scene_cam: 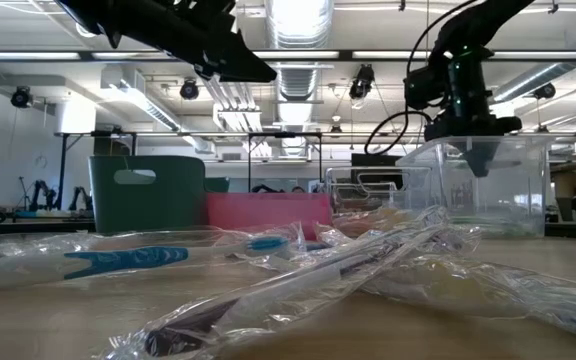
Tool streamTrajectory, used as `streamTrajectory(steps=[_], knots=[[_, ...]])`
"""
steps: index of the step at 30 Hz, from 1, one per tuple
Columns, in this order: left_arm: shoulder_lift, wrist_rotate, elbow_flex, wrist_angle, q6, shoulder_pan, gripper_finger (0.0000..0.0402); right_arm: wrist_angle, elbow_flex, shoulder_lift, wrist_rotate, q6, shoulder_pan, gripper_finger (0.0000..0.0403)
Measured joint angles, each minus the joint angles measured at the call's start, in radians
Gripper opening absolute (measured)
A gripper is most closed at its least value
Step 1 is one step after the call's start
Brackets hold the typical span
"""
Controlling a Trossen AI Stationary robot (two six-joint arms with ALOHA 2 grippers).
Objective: Pick & Place Toothbrushes
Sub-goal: Put the green toothbrush into the white bin, then put the orange toothbrush into the transparent bin
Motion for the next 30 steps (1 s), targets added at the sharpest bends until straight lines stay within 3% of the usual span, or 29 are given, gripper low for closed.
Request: streamTrajectory(steps=[18, 24, 30], knots=[[0.000, -0.001, 0.000, 0.001, 0.013, 0.000, 0.0186, -0.040, 0.065, -0.013, -0.003, -0.004, 0.001, 0.0151], [0.000, -0.042, 0.000, 0.003, 0.017, 0.000, 0.0186, -0.060, 0.151, -0.069, -0.004, -0.015, 0.002, 0.0161], [0.000, -0.044, 0.000, -0.009, -0.031, 0.000, 0.0186, -0.029, 0.172, -0.178, 0.001, -0.053, 0.006, 0.0142]])
